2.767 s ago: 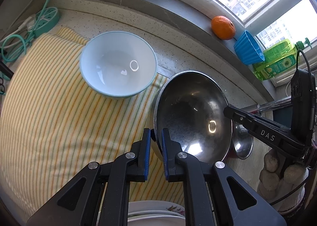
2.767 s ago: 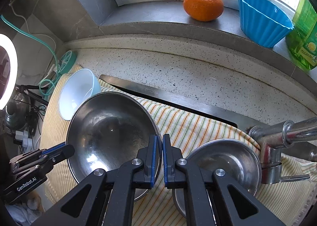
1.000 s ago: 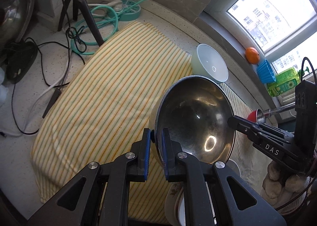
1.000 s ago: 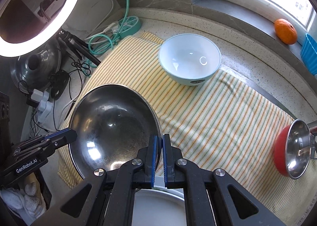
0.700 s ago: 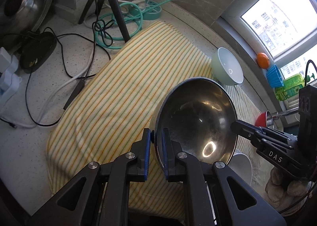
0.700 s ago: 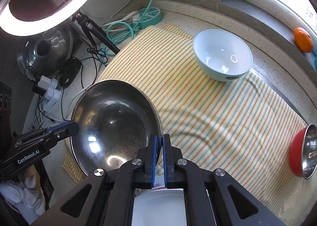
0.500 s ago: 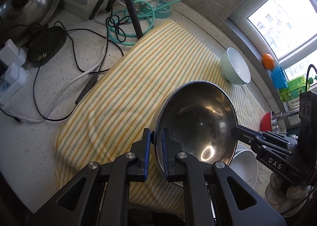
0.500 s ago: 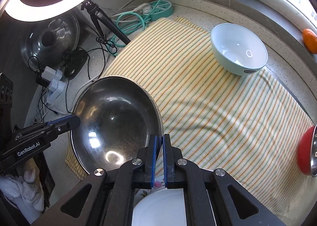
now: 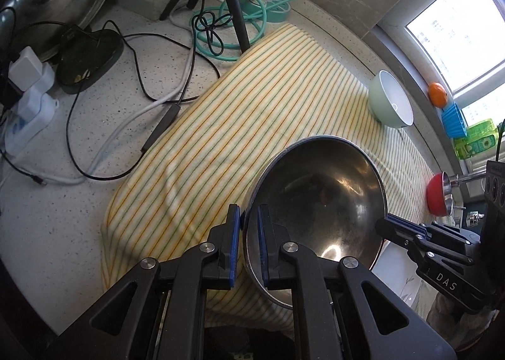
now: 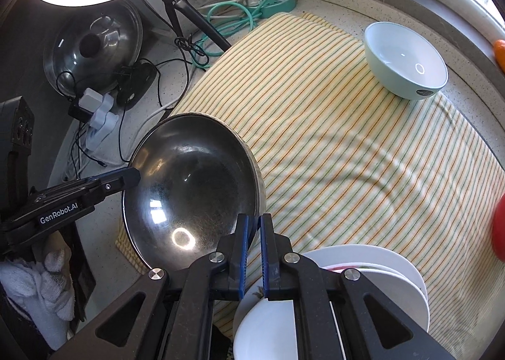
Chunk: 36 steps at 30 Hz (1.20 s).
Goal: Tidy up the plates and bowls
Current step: 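Lift and carry the steel bowl with both grippers beside the plate stack, then lower the steel bowl onto the cloth and open both grippers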
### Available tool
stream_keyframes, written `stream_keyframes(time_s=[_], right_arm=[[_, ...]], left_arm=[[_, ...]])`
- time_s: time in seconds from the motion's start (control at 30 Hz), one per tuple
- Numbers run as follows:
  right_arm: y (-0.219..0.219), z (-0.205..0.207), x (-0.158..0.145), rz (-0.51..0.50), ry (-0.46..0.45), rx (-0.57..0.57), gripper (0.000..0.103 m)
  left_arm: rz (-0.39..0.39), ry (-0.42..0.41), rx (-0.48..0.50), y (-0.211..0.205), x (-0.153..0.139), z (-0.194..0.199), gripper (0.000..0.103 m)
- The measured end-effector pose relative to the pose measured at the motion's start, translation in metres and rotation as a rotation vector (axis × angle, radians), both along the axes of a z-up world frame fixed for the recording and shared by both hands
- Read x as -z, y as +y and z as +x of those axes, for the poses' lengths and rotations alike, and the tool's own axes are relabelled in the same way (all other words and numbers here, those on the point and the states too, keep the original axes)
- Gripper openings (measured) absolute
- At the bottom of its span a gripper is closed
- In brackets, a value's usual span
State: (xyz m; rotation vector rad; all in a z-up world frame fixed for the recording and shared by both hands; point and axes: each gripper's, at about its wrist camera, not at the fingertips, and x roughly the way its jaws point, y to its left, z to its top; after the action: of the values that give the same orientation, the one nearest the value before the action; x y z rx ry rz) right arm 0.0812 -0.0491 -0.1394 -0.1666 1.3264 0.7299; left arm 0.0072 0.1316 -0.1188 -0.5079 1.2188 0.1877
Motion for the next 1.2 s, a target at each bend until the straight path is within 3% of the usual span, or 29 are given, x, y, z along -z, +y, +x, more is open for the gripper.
stream_keyframes(time_s=[0.67,1.2], right_arm=[[-0.004,-0.026,0.005,0.036,0.077,-0.034,0.010],[-0.019,-0.025,-0.007,0.057,0.023,0.007,0.010]], left_arm=[[0.034,0.007,0.014,0.007,0.007,0.009,0.010],[0.031,-0.006,0.020,0.010,0.002,0.011,0.010]])
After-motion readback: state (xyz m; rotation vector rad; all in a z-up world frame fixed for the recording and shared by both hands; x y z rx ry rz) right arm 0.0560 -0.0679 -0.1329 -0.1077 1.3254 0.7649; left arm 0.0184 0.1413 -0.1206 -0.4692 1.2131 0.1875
